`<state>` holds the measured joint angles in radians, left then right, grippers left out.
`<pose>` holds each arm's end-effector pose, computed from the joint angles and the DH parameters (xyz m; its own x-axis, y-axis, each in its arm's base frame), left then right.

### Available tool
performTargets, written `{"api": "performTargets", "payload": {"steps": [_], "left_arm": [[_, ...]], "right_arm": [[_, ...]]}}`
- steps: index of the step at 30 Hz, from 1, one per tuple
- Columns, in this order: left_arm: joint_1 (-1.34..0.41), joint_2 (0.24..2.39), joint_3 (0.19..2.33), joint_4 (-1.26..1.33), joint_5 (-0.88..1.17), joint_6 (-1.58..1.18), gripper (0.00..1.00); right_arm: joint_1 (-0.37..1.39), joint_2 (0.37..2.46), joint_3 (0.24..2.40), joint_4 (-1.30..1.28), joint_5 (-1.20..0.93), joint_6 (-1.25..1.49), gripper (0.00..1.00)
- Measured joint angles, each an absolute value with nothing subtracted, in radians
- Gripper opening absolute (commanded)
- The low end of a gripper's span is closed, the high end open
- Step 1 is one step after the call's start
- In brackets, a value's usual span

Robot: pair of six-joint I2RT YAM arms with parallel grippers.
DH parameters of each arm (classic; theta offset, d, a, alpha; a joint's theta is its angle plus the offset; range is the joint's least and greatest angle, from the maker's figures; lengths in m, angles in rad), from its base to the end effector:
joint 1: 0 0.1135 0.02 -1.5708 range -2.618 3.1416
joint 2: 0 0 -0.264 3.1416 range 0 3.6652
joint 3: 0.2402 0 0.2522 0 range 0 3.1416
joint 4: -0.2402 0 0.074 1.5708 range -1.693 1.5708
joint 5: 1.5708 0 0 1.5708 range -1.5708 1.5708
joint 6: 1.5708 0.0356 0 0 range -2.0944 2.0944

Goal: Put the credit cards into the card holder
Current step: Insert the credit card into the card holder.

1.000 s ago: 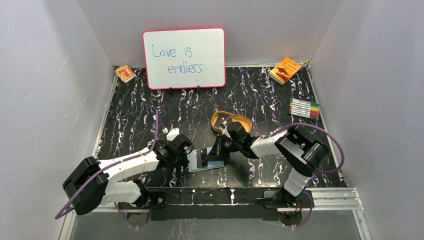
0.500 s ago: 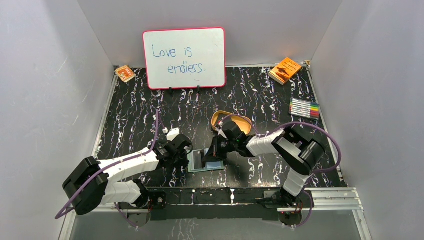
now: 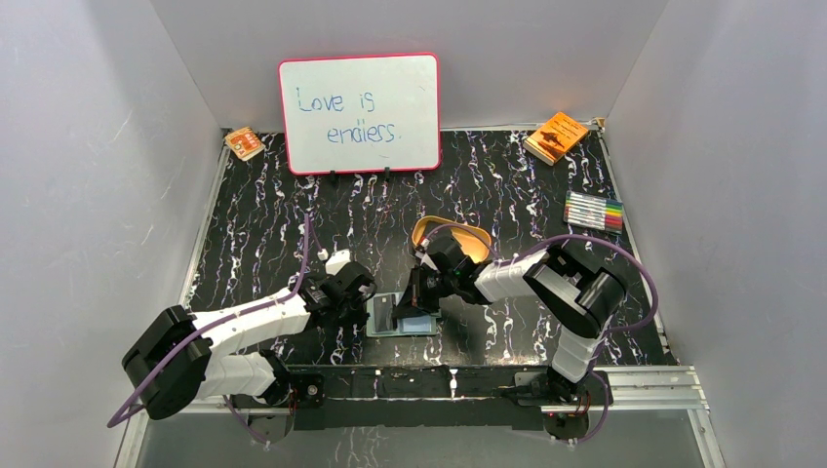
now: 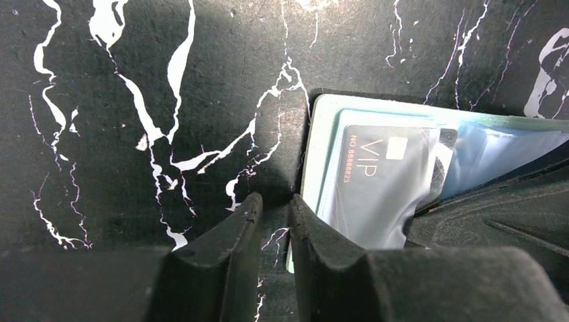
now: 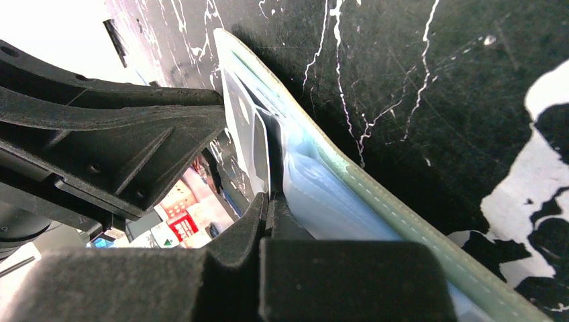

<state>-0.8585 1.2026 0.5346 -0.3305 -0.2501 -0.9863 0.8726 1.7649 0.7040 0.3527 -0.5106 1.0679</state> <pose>0.1460 -0.1556 0.1640 -0.8417 -0.2616 -0.4723 -0.1019 0.9360 -0.3369 0.1941 0.2583 0.1197 -0.9962 0.0022 -0.0875 -0.0707 0.5698 0.8187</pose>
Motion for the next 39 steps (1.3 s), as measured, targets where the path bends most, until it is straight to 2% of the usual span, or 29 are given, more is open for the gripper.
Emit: {"api": "performTargets", "payload": {"steps": [4, 14, 32, 34, 35, 36, 39], "left_arm": [[-0.859, 1.202, 0.535, -0.33, -0.25, -0.983, 0.2], [-0.859, 1.203, 0.532, -0.315, -0.242, -0.98, 0.2], [-0.859, 1.16, 0.504, -0.316, -0.223, -1.007, 0.2], [-0.859, 1.152, 0.501, -0.323, -0.223, -1.015, 0.2], [-0.859, 1.15, 0.501, -0.327, -0.223, -1.016, 0.21], [-0.859, 1.148, 0.501, -0.331, -0.223, -1.019, 0.22], [-0.859, 1.136, 0.501, -0.354, -0.224, -1.026, 0.24]], "right_arm": [[0.873, 1.765, 0.709, 0.344, -0.511, 1.067, 0.02], [0.878, 1.764, 0.712, 0.311, -0.5, 1.047, 0.3], [0.885, 1.636, 0.712, 0.2, -0.407, 1.006, 0.67], [0.885, 1.617, 0.714, 0.17, -0.392, 0.994, 0.86], [0.885, 1.607, 0.716, 0.15, -0.384, 0.988, 0.9], [0.885, 1.596, 0.721, 0.131, -0.378, 0.981, 0.94], [0.886, 1.564, 0.752, 0.064, -0.35, 0.94, 0.95]]}}
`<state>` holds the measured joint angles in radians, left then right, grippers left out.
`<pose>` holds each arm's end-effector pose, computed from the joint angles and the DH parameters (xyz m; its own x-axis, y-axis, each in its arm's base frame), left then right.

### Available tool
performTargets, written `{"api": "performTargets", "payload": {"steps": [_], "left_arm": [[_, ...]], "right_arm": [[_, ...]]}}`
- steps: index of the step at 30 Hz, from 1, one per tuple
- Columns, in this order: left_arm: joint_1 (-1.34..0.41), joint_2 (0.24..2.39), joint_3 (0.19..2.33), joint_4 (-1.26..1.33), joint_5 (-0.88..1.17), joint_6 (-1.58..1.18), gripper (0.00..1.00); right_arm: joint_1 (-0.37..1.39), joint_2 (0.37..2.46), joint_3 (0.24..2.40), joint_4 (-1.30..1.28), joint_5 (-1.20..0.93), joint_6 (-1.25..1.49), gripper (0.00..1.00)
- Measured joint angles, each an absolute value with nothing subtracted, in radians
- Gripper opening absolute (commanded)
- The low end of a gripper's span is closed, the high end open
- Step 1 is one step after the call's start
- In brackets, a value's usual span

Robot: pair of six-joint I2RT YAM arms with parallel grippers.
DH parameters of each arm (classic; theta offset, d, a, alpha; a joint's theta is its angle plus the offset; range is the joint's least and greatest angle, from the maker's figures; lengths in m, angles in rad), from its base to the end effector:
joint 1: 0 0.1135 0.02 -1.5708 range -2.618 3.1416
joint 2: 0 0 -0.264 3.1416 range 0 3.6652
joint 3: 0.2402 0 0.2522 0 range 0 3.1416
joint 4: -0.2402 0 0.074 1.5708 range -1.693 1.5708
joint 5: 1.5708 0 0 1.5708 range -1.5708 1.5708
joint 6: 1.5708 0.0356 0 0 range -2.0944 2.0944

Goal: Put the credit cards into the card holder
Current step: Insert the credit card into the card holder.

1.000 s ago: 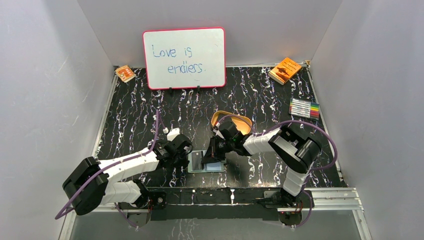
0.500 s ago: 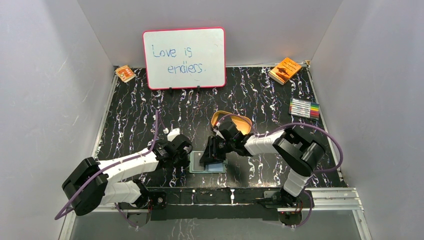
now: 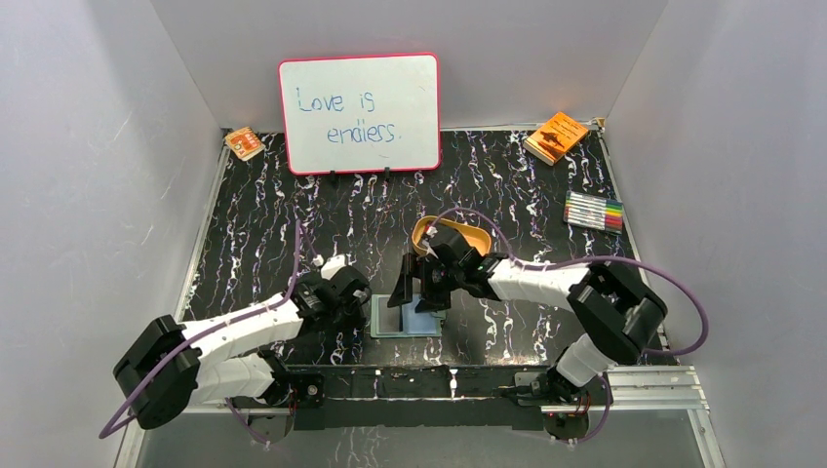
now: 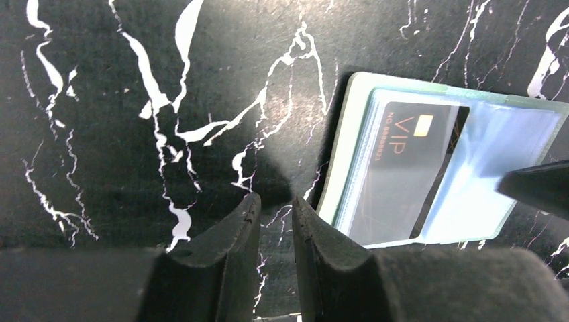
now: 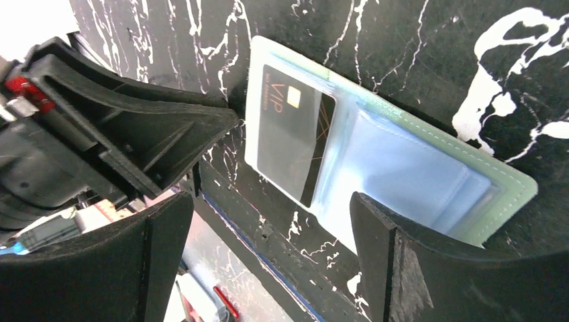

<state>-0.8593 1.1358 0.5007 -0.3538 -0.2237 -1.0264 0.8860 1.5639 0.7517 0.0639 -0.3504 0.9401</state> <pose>0.1374 -0.1473 0.1651 -0.8462 -0.2959 -0.4432 -0.1254 0.9188 -0.3742 0.1860 0.2470 0.1679 -0.9698 0.0117 -0.2435 -0.1753 0.6610 0.7296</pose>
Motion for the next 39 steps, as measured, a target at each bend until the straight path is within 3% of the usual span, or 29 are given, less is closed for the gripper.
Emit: {"api": "performTargets", "payload": {"steps": [4, 6, 9, 13, 23, 39], "left_arm": [[-0.859, 1.111, 0.498, -0.393, -0.227, -1.032, 0.27], [-0.859, 1.098, 0.498, -0.409, -0.228, -1.033, 0.27], [-0.859, 1.082, 0.498, -0.427, -0.229, -1.034, 0.27], [-0.859, 1.079, 0.498, -0.427, -0.229, -1.034, 0.26], [-0.859, 1.125, 0.498, -0.375, -0.217, -1.029, 0.23], [-0.859, 1.147, 0.498, -0.318, -0.19, -1.013, 0.21]], "right_arm": [[0.886, 1.507, 0.794, -0.023, -0.309, 0.889, 0.89], [0.886, 1.483, 0.809, -0.056, -0.29, 0.868, 0.73], [0.886, 1.468, 0.816, -0.081, -0.274, 0.84, 0.38], [0.888, 1.479, 0.816, -0.109, -0.271, 0.825, 0.18], [0.923, 1.592, 0.852, -0.136, -0.271, 0.811, 0.08], [0.941, 1.679, 0.894, -0.182, -0.273, 0.81, 0.06]]}}
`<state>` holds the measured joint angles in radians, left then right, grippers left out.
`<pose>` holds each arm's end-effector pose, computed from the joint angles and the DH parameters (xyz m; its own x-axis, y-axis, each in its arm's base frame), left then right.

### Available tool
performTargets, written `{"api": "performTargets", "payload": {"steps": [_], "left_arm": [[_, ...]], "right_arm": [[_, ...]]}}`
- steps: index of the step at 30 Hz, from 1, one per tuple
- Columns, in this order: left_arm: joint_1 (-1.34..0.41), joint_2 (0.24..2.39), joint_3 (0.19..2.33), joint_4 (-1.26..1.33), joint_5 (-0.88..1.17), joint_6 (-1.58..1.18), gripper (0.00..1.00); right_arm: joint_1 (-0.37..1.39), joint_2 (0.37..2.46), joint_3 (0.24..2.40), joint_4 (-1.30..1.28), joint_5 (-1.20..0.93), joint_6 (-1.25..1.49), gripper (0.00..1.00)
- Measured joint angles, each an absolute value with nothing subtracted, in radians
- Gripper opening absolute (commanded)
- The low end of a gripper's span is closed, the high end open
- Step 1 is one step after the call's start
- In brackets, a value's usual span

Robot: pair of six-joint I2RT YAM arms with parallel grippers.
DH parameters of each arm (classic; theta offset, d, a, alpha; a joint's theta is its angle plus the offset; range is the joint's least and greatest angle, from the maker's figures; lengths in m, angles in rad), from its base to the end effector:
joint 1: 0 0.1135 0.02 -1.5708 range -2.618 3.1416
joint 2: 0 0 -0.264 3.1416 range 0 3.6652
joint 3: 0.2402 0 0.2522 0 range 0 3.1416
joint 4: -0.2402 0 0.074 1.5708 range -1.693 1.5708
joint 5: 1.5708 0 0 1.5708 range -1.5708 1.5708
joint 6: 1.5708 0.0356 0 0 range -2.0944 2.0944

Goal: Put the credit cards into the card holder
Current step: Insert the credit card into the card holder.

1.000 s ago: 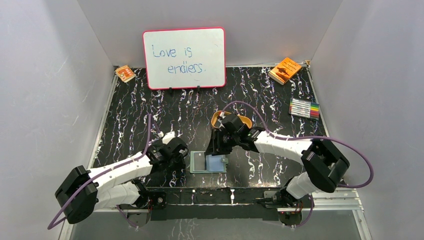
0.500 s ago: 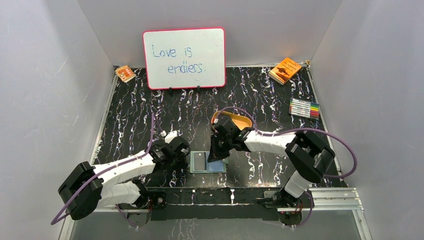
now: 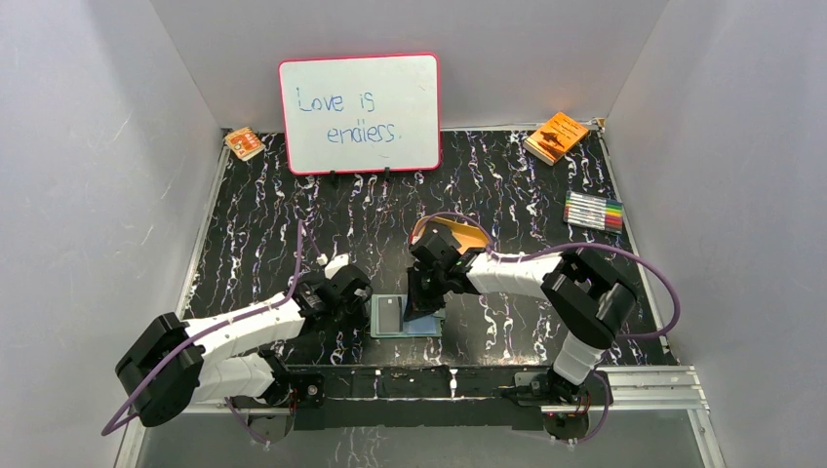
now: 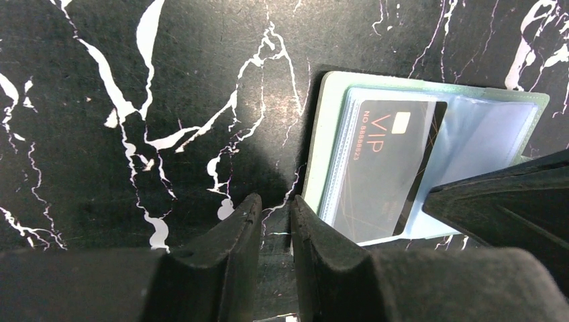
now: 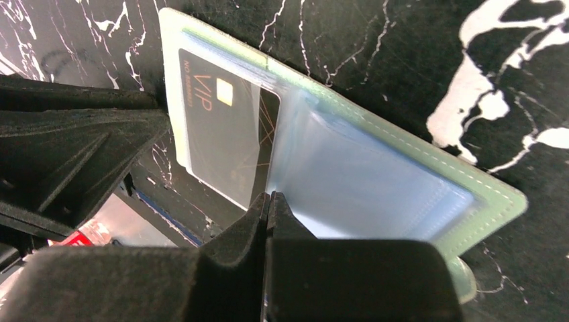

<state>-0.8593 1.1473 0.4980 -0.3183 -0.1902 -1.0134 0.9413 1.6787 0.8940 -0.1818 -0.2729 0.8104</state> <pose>0.1388 -0.1506 0.1641 -0.8562 -0.2831 -0.4322 -0.1000 0.9115 -0.3991 0.1840 0.2689 0.1562 -0.9632 -0.1373 -0.2309 -0.2476 0.7874 0.5645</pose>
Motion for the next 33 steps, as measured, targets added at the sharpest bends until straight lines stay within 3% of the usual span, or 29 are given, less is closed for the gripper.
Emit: {"api": "performTargets", "payload": {"steps": [24, 33], "left_arm": [[-0.859, 1.16, 0.492, -0.276, -0.153, -0.999, 0.2], [-0.859, 1.151, 0.492, -0.286, -0.166, -1.0, 0.25]], "right_arm": [[0.957, 1.723, 0.91, -0.174, -0.3, 0.813, 0.06], [0.958, 1.703, 0.917, -0.196, -0.287, 0.809, 0.37]]}}
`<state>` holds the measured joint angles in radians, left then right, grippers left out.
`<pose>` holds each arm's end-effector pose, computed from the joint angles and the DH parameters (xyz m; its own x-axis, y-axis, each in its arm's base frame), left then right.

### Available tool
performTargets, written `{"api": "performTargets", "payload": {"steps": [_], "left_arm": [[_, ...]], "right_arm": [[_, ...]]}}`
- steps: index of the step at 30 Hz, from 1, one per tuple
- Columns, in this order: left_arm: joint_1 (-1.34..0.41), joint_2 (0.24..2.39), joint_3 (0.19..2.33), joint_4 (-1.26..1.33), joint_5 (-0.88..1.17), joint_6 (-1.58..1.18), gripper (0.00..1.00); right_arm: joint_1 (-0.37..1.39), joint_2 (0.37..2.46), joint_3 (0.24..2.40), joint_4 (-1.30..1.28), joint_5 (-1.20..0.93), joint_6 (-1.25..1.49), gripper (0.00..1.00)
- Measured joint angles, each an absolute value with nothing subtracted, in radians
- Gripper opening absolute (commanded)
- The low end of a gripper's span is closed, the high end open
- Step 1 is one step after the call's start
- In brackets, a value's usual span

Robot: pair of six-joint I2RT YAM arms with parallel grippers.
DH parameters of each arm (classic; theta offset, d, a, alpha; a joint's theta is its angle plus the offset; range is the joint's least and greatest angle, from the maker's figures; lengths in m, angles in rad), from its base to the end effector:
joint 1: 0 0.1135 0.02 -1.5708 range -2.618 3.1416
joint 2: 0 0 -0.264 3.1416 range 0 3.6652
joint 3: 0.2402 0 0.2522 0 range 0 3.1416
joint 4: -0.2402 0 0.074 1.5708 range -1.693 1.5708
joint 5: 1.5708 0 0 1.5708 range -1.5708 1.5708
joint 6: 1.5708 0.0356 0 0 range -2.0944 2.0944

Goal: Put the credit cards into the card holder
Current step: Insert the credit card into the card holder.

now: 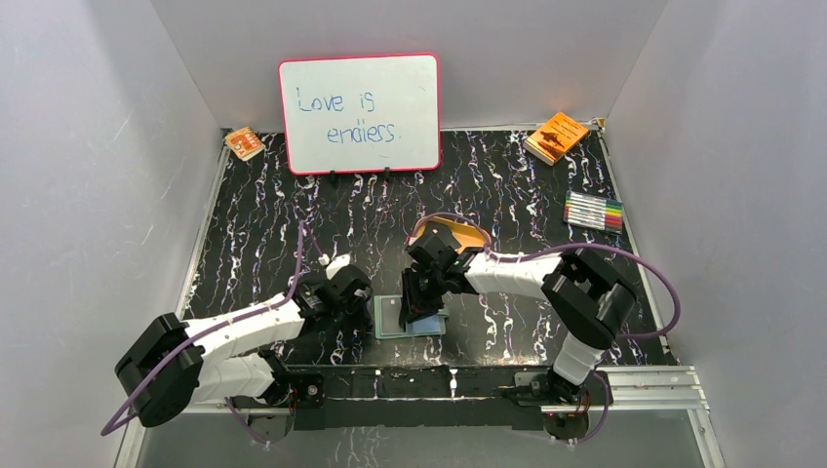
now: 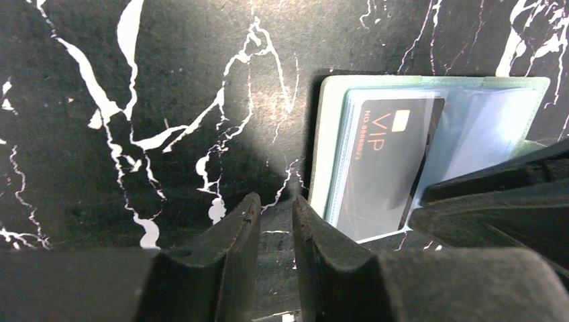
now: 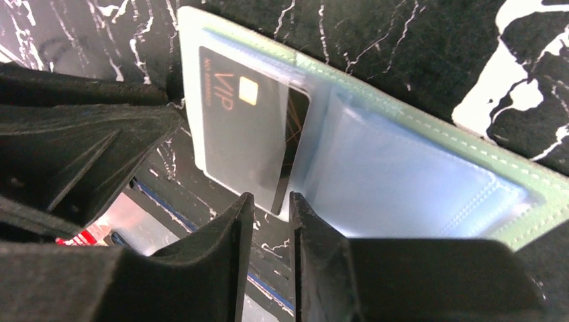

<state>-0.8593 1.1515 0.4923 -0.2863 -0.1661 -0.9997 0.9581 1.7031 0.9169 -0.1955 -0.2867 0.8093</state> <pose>0.1395 -0.1528 0.1636 -0.8614 -0.2715 -0.4292 -0.0758 0.9044 -0.4200 0.1818 0.2761 0.1543 -0.9633 -0.1631 -0.2132 -0.2577 0.7843 0.5644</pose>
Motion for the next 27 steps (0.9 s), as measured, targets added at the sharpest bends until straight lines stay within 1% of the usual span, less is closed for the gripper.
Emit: {"api": "performTargets", "payload": {"steps": [5, 10, 11, 12, 14, 15, 16, 20, 24, 27], "left_arm": [[-0.859, 1.125, 0.492, -0.334, -0.188, -1.004, 0.3], [-0.859, 1.072, 0.493, -0.404, -0.217, -1.006, 0.38], [-0.859, 1.058, 0.494, -0.416, -0.222, -1.005, 0.42], [-0.859, 1.039, 0.498, -0.434, -0.228, -1.006, 0.48], [-0.859, 1.008, 0.506, -0.455, -0.234, -1.004, 0.59], [-0.859, 0.991, 0.509, -0.461, -0.238, -1.003, 0.64], [-0.859, 0.973, 0.512, -0.47, -0.243, -1.006, 0.68], [-0.859, 0.895, 0.513, -0.508, -0.263, -1.021, 0.81], [-0.859, 0.821, 0.513, -0.535, -0.278, -1.032, 0.83], [-0.859, 0.795, 0.513, -0.543, -0.281, -1.032, 0.84]], "right_arm": [[0.958, 1.648, 0.953, -0.266, -0.263, 0.807, 0.48], [0.958, 1.532, 1.001, -0.368, -0.188, 0.79, 0.6], [0.958, 1.5, 1.003, -0.39, -0.161, 0.781, 0.64], [0.958, 1.472, 1.004, -0.412, -0.14, 0.774, 0.69], [0.958, 1.414, 1.002, -0.463, -0.079, 0.751, 0.75], [0.958, 1.392, 1.002, -0.484, -0.056, 0.736, 0.76], [0.958, 1.377, 1.001, -0.506, -0.038, 0.722, 0.8], [0.958, 1.374, 0.992, -0.603, 0.019, 0.67, 0.85], [0.958, 1.355, 0.911, -0.614, 0.058, 0.648, 0.86], [0.958, 1.29, 0.825, -0.592, 0.115, 0.661, 0.82]]}}
